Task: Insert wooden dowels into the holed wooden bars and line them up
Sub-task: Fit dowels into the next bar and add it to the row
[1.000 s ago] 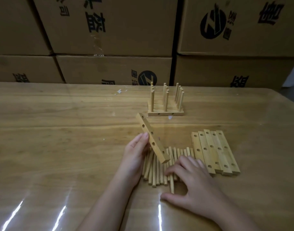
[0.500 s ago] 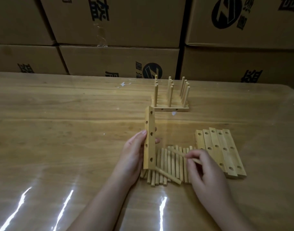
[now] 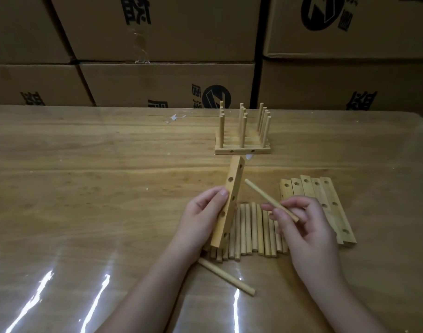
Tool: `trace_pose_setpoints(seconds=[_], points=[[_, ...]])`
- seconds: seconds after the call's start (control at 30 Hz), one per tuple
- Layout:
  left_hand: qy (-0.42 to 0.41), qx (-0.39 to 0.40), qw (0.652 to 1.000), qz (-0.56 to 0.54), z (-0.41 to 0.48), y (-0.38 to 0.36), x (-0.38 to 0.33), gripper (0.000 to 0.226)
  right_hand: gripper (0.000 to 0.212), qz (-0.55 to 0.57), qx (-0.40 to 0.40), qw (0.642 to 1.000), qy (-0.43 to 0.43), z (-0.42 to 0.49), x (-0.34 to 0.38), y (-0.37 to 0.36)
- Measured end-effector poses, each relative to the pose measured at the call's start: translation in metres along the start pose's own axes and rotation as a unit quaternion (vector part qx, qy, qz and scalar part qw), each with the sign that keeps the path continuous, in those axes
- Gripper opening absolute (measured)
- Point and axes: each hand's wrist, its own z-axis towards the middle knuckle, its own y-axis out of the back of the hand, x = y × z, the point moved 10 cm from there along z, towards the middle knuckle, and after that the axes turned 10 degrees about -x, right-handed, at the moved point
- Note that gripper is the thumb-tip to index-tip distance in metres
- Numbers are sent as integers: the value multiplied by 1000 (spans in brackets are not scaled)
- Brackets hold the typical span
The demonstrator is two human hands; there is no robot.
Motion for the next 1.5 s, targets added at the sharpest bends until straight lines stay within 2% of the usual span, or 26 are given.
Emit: trace_pose_setpoints(seconds=[0.37, 0.57, 0.7, 0.83, 1.03, 1.27, 1.5], points=[[12, 35, 998, -44, -3, -5, -2, 31, 10, 33, 7, 999, -2, 2, -9, -2], [2, 35, 999, -34, -4, -5, -1, 31, 11, 8, 1, 1000, 9, 2, -10, -1], [0, 39, 999, -36, -5, -4, -2, 33, 7, -10, -11, 1000, 15, 2, -5, 1], [-6, 35, 999, -34, -5, -5, -5, 27, 14, -16, -34, 999, 17, 1, 2, 7], [-8, 34, 999, -14, -5, -6, -4, 29, 16, 51, -65, 997, -7, 2, 4, 14], [-8, 35, 999, -26, -4, -5, -5, 33, 17, 66, -124, 990, -10, 4, 1, 27], [-6, 37, 999, -29, -4, -5, -5, 30, 22, 76, -114, 990, -1, 5, 1, 28]])
